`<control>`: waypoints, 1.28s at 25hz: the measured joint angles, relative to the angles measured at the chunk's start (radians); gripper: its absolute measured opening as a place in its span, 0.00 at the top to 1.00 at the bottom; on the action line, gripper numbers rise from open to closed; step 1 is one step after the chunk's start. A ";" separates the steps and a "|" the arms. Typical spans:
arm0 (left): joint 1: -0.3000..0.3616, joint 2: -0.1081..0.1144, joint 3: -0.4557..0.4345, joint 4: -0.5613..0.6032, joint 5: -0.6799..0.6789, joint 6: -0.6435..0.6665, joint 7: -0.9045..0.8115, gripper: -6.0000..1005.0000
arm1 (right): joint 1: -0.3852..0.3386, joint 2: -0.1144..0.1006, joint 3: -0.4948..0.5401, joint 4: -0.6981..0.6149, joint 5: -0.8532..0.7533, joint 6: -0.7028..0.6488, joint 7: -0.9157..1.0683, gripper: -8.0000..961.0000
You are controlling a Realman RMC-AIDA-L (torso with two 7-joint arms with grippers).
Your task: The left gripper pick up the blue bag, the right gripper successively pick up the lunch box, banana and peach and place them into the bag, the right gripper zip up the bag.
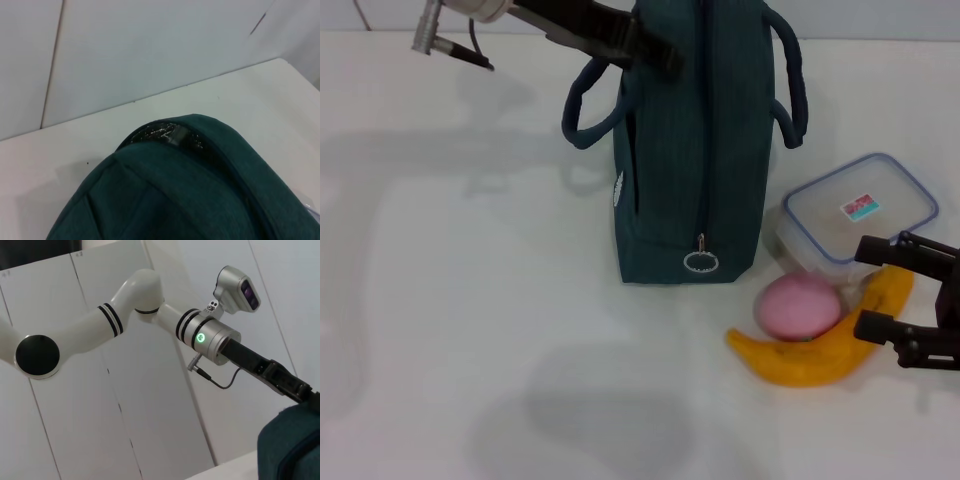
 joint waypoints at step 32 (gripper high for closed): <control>0.010 -0.023 0.036 -0.011 0.034 -0.004 0.013 0.91 | 0.003 0.003 0.579 0.348 0.039 0.572 0.365 0.09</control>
